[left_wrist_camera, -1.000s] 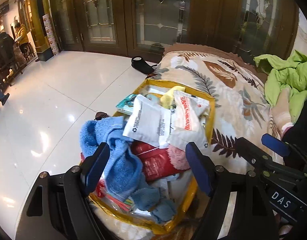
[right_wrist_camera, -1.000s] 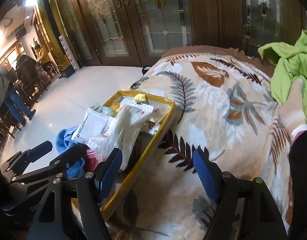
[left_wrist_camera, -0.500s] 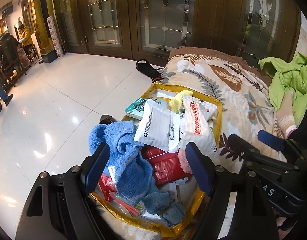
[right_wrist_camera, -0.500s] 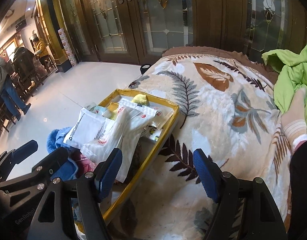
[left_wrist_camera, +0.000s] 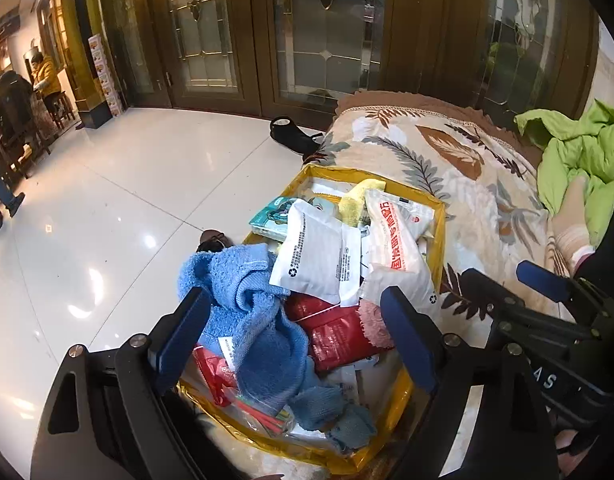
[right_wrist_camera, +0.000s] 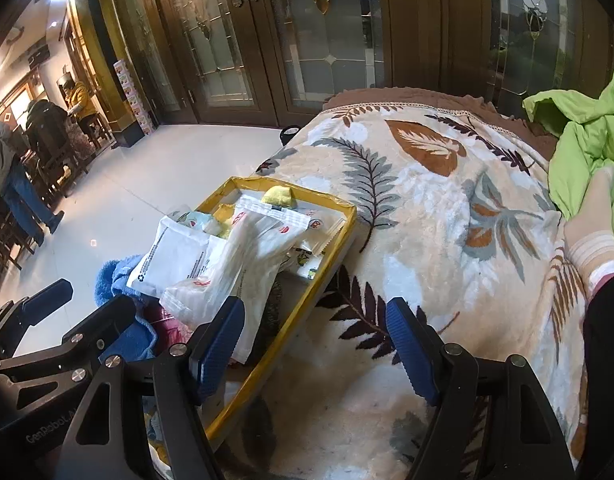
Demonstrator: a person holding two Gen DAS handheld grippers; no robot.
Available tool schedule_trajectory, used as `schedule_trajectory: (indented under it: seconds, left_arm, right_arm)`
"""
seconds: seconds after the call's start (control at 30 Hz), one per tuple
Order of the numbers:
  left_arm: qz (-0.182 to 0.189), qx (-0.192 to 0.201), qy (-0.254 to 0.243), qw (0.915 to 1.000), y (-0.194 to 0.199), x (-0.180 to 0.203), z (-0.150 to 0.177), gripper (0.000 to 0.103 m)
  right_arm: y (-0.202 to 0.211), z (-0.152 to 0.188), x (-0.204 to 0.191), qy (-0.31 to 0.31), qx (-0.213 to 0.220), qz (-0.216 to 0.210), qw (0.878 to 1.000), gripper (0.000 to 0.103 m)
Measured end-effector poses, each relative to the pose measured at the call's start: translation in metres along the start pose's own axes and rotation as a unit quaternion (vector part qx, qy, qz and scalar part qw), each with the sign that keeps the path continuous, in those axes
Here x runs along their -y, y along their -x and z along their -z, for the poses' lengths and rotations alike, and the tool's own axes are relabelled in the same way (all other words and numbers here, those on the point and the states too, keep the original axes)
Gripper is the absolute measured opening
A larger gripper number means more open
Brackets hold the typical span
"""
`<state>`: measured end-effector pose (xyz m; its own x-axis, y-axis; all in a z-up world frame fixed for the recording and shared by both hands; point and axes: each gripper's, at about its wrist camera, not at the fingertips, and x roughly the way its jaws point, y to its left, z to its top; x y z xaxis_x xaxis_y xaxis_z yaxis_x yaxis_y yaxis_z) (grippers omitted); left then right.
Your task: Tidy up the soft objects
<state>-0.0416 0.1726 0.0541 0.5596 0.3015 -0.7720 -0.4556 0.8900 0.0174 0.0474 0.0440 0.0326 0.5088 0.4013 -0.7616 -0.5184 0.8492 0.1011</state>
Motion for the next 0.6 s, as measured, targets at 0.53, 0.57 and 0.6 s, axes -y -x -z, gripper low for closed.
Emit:
schedule_trajectory:
  seconds: [0.53,0.57,0.6]
  left_arm:
    - [-0.005,0.017,-0.006,0.9998,0.004,-0.011,-0.005,0.088]
    - [-0.004,0.016,-0.007,0.9998,0.004,-0.010,-0.005,0.088]
    - [-0.003,0.016,-0.008,0.9998,0.004,-0.010,-0.005,0.088]
  right_arm:
    - [0.000,0.000,0.000,0.001,-0.001,-0.005,1.000,0.075]
    - [0.000,0.000,0.000,0.001,-0.001,-0.004,1.000,0.075]
    - [0.000,0.000,0.001,0.000,-0.002,-0.004,1.000,0.075]
